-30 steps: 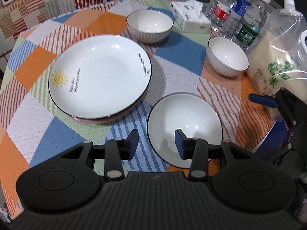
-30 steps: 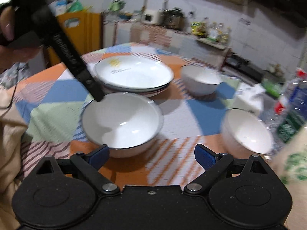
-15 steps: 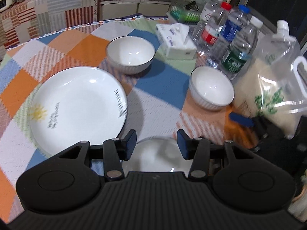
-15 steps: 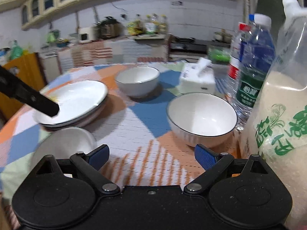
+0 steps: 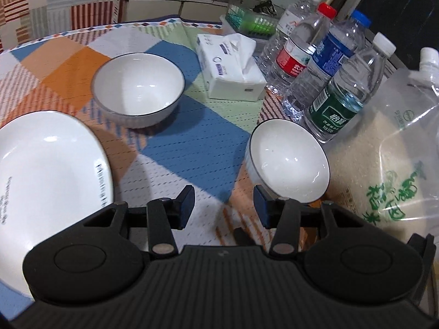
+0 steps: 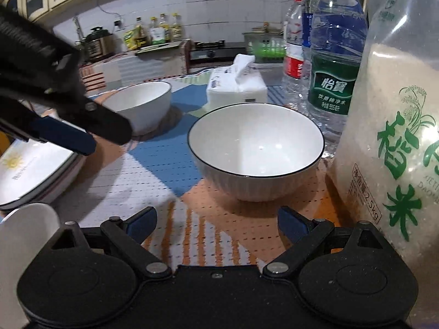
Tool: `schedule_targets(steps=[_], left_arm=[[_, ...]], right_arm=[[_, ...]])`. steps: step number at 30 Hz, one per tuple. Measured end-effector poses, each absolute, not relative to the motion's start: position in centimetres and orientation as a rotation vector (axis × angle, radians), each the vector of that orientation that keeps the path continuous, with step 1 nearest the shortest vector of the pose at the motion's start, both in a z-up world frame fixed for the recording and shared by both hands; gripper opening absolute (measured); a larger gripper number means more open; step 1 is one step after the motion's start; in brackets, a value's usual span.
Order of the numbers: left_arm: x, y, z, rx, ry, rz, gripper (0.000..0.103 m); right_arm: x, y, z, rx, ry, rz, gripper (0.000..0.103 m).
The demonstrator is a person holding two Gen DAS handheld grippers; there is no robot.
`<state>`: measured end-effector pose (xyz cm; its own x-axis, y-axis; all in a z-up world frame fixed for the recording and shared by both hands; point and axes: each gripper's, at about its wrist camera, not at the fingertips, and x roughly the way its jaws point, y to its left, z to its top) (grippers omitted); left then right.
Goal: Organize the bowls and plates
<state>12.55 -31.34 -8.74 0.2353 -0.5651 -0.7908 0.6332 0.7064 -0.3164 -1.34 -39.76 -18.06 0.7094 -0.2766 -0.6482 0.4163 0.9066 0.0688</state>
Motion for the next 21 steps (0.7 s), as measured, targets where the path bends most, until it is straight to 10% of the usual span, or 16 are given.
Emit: schedule_targets(steps=[21], left_arm=[[13.8, -36.9, -12.9, 0.004, 1.133, -0.822, 0.045]], right_arm=[[1.6, -41.4, -19.3, 0.211, 0.723, -0.453, 0.097]])
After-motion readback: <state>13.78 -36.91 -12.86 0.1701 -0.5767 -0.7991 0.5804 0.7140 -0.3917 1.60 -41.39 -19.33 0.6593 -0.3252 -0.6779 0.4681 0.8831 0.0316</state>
